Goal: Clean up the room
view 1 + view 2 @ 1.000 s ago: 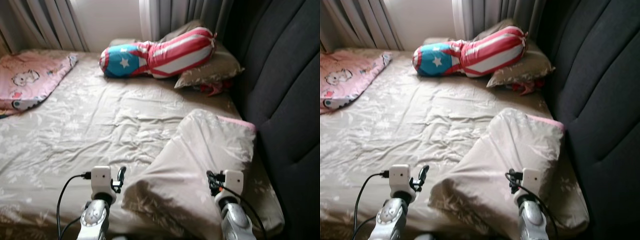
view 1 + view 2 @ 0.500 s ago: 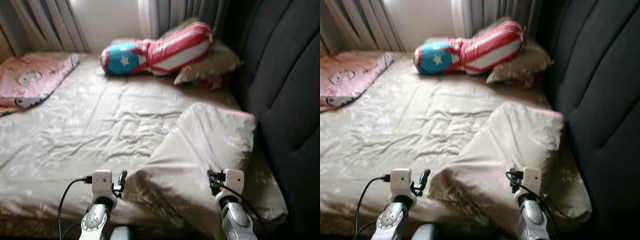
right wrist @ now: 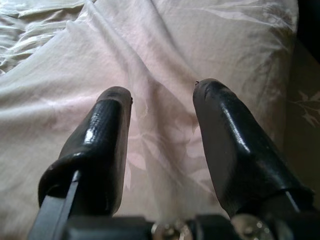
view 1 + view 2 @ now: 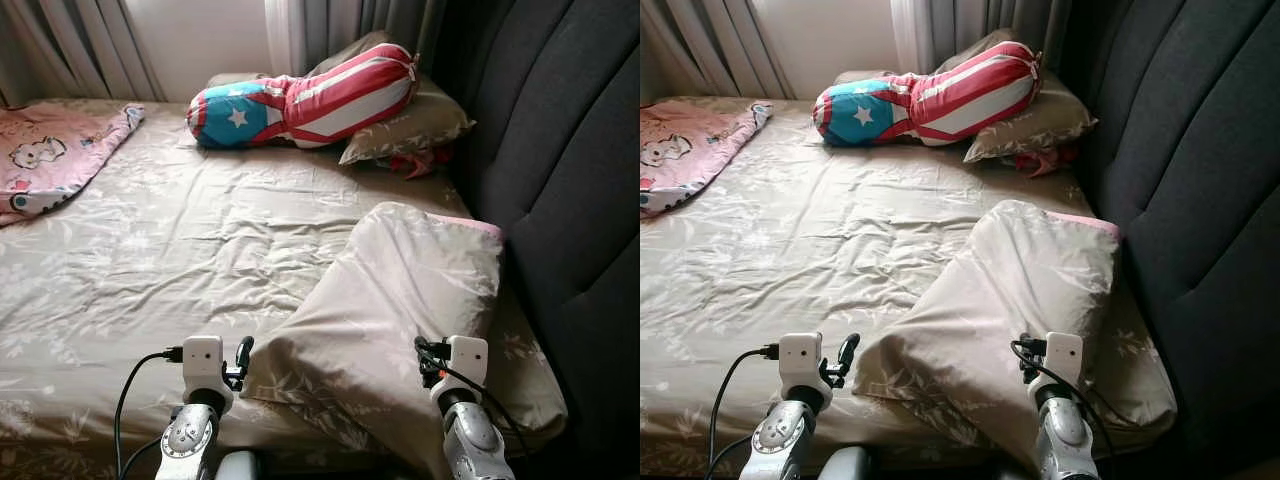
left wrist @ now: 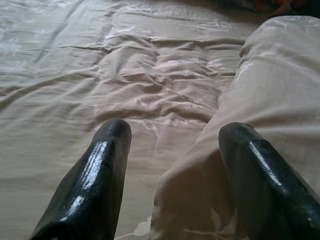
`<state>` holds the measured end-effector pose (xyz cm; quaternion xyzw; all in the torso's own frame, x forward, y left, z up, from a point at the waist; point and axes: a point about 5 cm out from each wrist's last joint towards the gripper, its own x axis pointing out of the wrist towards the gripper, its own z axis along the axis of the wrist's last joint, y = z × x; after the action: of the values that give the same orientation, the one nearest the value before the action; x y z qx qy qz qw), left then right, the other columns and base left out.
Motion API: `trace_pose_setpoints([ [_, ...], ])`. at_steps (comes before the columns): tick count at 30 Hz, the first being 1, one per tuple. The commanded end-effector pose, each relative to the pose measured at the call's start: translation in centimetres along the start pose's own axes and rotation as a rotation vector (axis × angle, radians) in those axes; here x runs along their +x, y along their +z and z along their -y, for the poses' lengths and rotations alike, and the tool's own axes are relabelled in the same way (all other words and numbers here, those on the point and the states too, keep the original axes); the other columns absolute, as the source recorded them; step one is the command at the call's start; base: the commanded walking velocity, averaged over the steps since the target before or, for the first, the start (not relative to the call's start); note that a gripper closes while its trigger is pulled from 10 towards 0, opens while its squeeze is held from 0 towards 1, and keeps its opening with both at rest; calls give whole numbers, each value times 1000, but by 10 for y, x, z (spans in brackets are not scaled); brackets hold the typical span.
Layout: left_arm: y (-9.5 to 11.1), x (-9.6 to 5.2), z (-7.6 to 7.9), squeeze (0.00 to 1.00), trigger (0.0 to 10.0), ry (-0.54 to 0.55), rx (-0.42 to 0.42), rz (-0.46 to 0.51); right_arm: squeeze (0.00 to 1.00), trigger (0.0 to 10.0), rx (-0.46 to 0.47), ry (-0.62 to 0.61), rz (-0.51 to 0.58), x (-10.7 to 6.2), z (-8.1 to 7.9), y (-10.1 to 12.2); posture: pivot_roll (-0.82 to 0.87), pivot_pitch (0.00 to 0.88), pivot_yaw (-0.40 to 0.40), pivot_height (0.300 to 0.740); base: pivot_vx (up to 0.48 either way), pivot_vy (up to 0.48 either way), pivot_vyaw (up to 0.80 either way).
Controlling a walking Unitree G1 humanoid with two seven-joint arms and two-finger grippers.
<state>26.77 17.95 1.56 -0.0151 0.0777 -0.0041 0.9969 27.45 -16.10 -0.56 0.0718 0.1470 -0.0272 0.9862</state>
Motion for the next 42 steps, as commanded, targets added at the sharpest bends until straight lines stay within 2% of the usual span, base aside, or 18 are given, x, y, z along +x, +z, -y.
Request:
trace_pose_setpoints([
  [1, 3, 1, 1, 0, 10000, -15, 6, 2, 0, 10000, 3, -21, -15, 1, 5, 1, -1, 50, -53, 645, 244, 0, 0],
  [17, 2, 2, 2, 0, 10000, -13, 17, -3, 0, 10000, 7, -60, -33, 3, 11, 1, 1, 49, -53, 645, 240, 0, 0],
  [21, 2, 1, 1, 0, 10000, -10, 18, -3, 0, 10000, 39, -103, -57, 2, 19, 0, 4, 47, -53, 645, 0, 0, 0],
  [22, 2, 1, 1, 0, 10000, -10, 18, -3, 1000, 10000, 58, -116, -60, 3, 21, 0, 5, 45, -53, 645, 0, 0, 0],
  [29, 2, 1, 0, 0, 10000, -9, 21, -5, 1000, 10000, 76, -159, -72, 3, 29, 1, 6, 43, -52, 645, 0, 0, 0],
  [33, 1, 0, 0, 0, 10000, -13, 24, -8, 1000, 10000, 67, -195, -126, 0, 35, -7, 2, 39, -48, 645, 0, 0, 0],
  [42, 2, 0, -1, 0, 10000, -21, 31, -10, 1000, 10000, 130, -177, -184, -5, 33, -18, 2, 35, -41, 645, 0, 0, 0],
])
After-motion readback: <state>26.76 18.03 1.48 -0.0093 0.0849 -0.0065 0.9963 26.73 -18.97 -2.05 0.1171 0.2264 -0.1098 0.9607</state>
